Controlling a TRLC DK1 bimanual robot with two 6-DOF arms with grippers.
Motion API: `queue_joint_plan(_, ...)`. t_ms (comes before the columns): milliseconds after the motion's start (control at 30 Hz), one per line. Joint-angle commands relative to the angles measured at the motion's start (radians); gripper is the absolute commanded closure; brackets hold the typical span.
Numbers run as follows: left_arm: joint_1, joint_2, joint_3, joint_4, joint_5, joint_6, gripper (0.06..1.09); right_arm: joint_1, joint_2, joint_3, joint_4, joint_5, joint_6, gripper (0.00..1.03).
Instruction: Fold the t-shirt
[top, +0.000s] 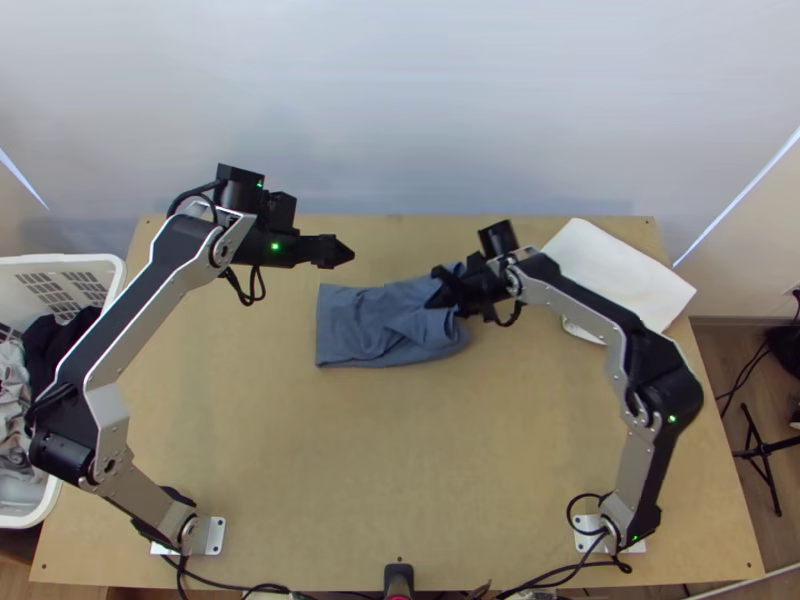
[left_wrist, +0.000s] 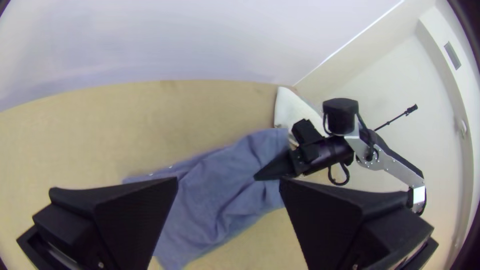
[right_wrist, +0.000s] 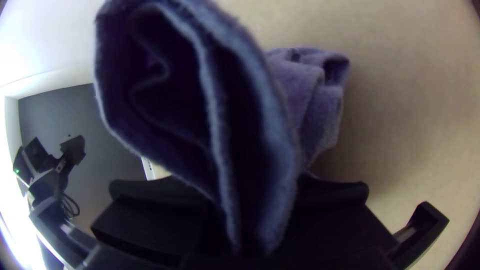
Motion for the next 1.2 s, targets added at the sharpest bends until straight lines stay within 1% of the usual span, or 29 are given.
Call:
queue_joint_plan(0, 0.023, -0.013, -0.015, -0.001, 0.001, 0.005, 0.1, -0.046, -0.118, 0.001, 0.026, 0.021, -0.011, 1.0)
queue_joint_plan(100, 0.024, -0.015, -0.019, -0.001, 0.001, 0.007, 0.1, -0.06, -0.173, -0.002, 0.023, 0.049, -0.023, 1.0)
queue_joint_plan(333, 0.024, -0.013, -0.023, 0.001, 0.002, 0.007, 0.1, -0.132, -0.259, 0.058, -0.094, 0.073, -0.062, 1.0)
queue_joint_plan(433, 0.023, -0.013, -0.023, 0.001, 0.002, 0.008, 0.1, -0.171, -0.278, 0.105, -0.138, 0.095, -0.095, 1.0)
queue_joint_plan(567, 0.023, -0.013, -0.023, 0.003, 0.002, 0.013, 0.1, -0.25, -0.279, 0.208, -0.203, 0.095, -0.127, 1.0)
queue_joint_plan(733, 0.023, -0.013, -0.026, 0.003, 0.002, 0.014, 0.1, -0.364, -0.23, 0.4, -0.295, 0.093, -0.183, 1.0)
queue_joint_plan(900, 0.021, -0.015, -0.026, 0.003, 0.002, 0.014, 0.1, -0.479, -0.143, 0.595, -0.353, 0.084, -0.19, 1.0)
queue_joint_plan(1033, 0.023, -0.018, -0.025, 0.003, 0.002, 0.014, 0.1, -0.546, -0.09, 0.681, -0.372, 0.075, -0.203, 1.0)
queue_joint_plan(1167, 0.029, -0.018, -0.025, 0.003, 0.002, 0.019, 0.1, -0.592, -0.052, 0.711, -0.372, 0.066, -0.21, 1.0)
